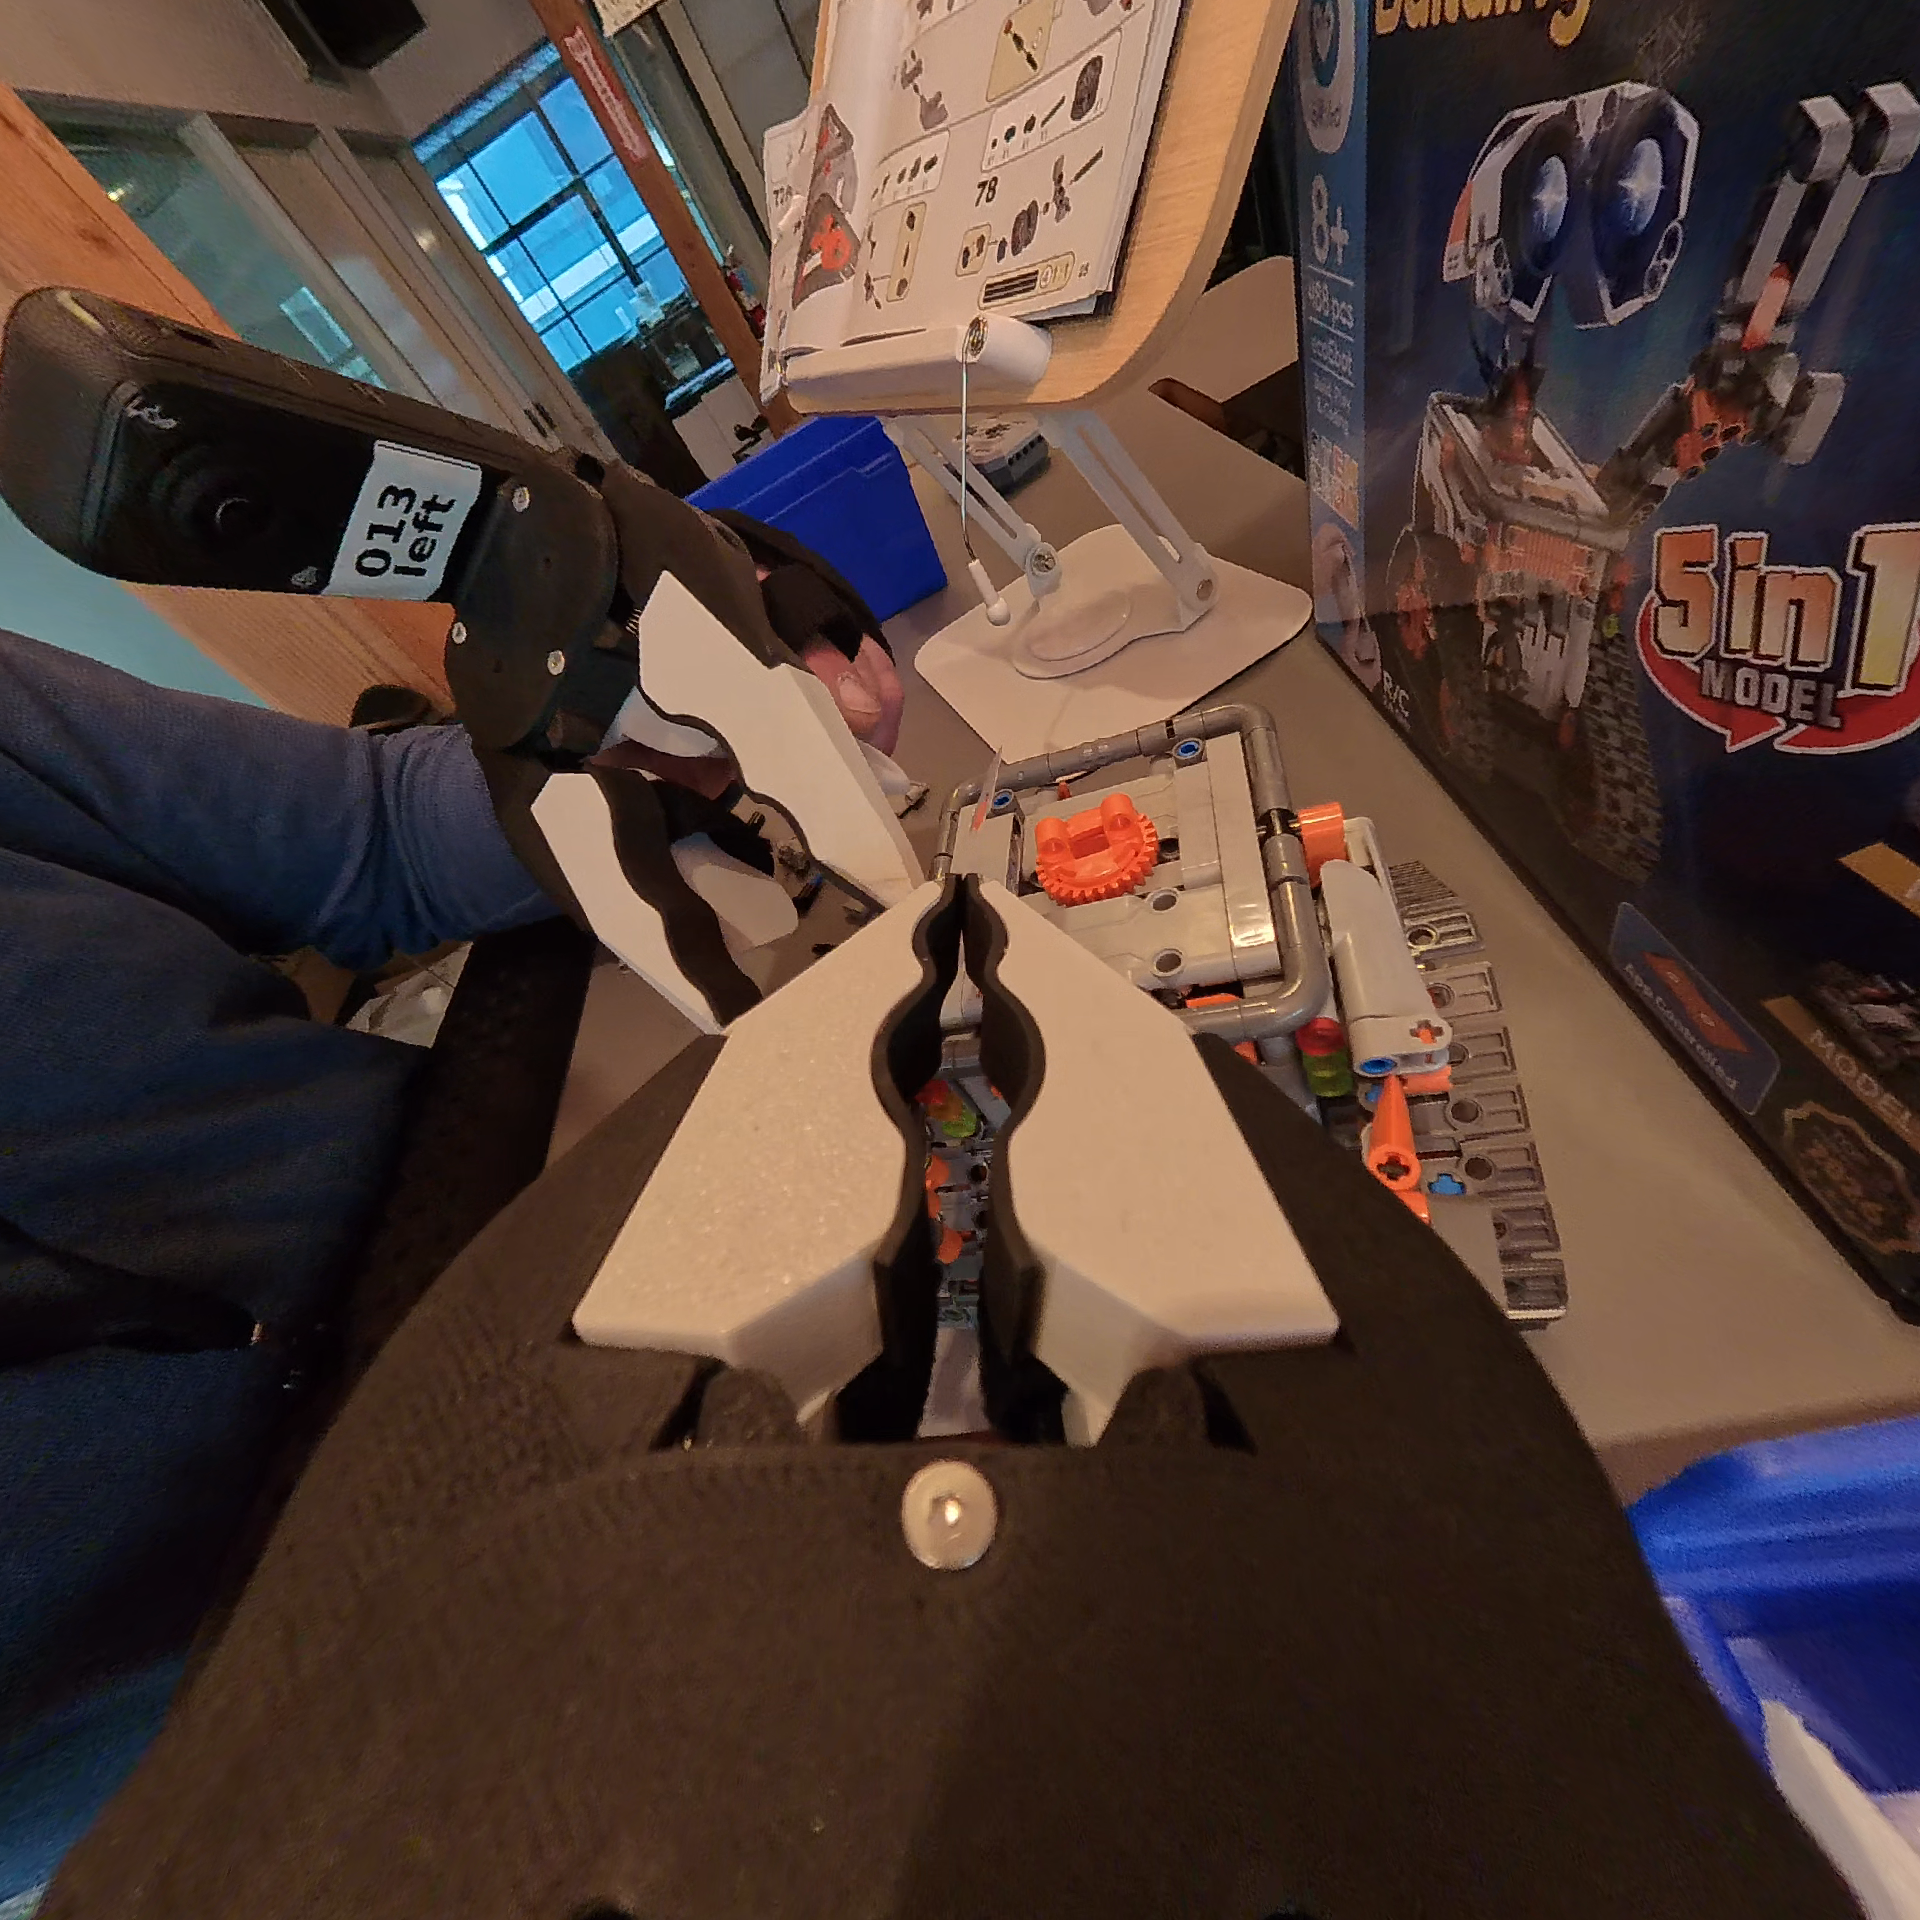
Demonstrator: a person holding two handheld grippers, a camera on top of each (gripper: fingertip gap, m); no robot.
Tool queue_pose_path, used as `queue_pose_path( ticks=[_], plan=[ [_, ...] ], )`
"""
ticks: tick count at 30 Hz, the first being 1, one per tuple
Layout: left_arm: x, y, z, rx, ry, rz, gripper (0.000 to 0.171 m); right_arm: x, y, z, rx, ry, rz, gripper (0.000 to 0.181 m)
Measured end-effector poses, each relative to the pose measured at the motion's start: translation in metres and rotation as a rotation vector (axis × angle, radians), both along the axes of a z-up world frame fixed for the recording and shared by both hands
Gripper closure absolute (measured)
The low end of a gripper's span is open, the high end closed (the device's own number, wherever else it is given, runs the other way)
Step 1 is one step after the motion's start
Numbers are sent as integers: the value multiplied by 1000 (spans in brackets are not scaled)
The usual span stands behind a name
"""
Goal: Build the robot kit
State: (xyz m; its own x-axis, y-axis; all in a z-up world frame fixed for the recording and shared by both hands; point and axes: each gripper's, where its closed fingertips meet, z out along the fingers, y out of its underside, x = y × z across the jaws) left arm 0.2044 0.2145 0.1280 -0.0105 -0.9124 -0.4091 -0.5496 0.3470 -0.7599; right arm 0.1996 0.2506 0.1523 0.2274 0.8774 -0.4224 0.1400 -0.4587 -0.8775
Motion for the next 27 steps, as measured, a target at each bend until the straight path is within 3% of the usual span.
queue_pose_path(
  ticks=[27],
  plan=[
    [-1,5,-7,-21,36,16,127,1,0,3,7,-11,-7,181]
  ],
)
